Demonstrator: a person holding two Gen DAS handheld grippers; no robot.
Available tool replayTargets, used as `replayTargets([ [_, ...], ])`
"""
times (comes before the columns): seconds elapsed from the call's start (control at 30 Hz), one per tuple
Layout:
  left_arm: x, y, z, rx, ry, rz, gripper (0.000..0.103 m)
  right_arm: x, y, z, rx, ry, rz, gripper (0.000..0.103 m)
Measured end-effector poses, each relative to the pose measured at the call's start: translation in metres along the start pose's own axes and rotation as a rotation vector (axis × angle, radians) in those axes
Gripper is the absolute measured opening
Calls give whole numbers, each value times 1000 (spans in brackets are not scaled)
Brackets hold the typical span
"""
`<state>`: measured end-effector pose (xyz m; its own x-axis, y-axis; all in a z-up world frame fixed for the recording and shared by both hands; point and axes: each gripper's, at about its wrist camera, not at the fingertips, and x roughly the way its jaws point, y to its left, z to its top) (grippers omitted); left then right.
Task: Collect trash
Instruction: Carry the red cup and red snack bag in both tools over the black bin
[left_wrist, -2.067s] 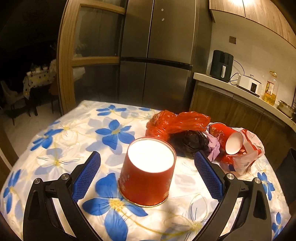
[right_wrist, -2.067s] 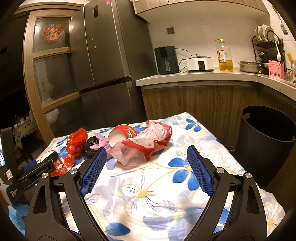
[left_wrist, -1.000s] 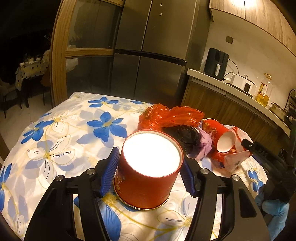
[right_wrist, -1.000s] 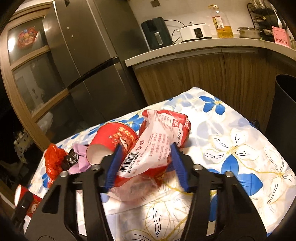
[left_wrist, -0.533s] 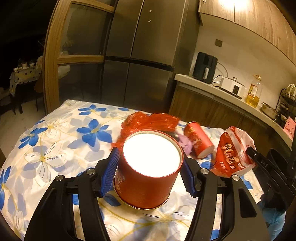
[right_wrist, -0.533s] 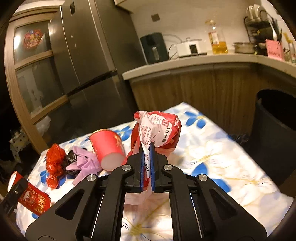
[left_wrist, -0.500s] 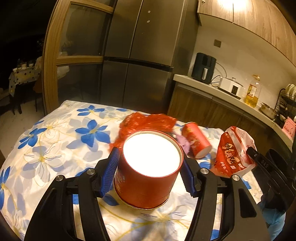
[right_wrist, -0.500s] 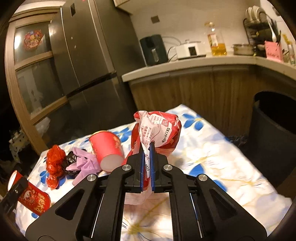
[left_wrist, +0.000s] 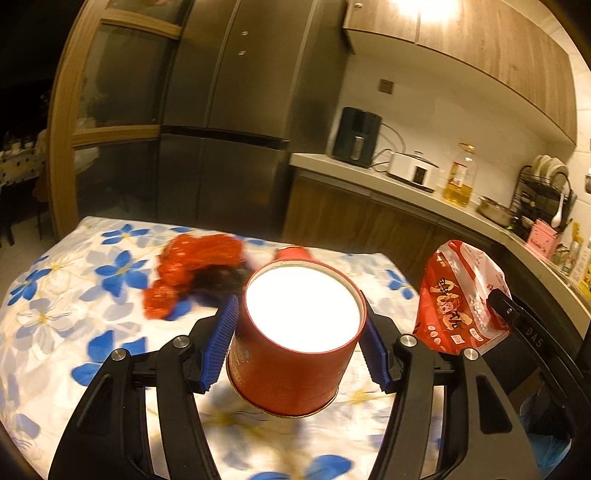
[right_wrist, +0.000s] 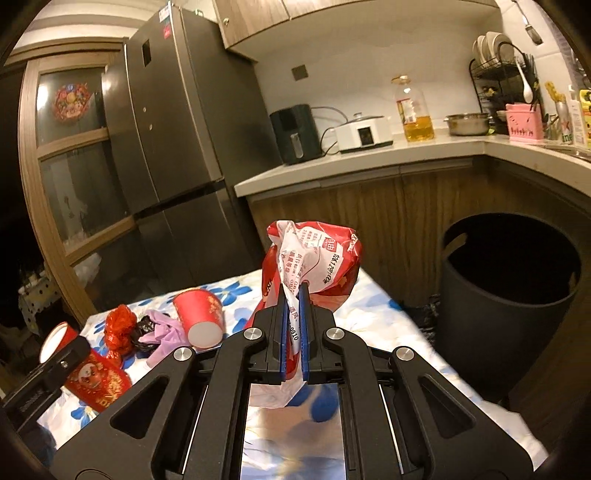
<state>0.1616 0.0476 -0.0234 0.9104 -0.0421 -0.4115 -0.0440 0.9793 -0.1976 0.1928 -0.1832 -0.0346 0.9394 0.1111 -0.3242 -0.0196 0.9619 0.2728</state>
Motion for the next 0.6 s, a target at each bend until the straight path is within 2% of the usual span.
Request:
replayTargets([
  [0.6,10,-139,11,112,-20,-250,61,-60,-89,37,27,-133,-112,5],
])
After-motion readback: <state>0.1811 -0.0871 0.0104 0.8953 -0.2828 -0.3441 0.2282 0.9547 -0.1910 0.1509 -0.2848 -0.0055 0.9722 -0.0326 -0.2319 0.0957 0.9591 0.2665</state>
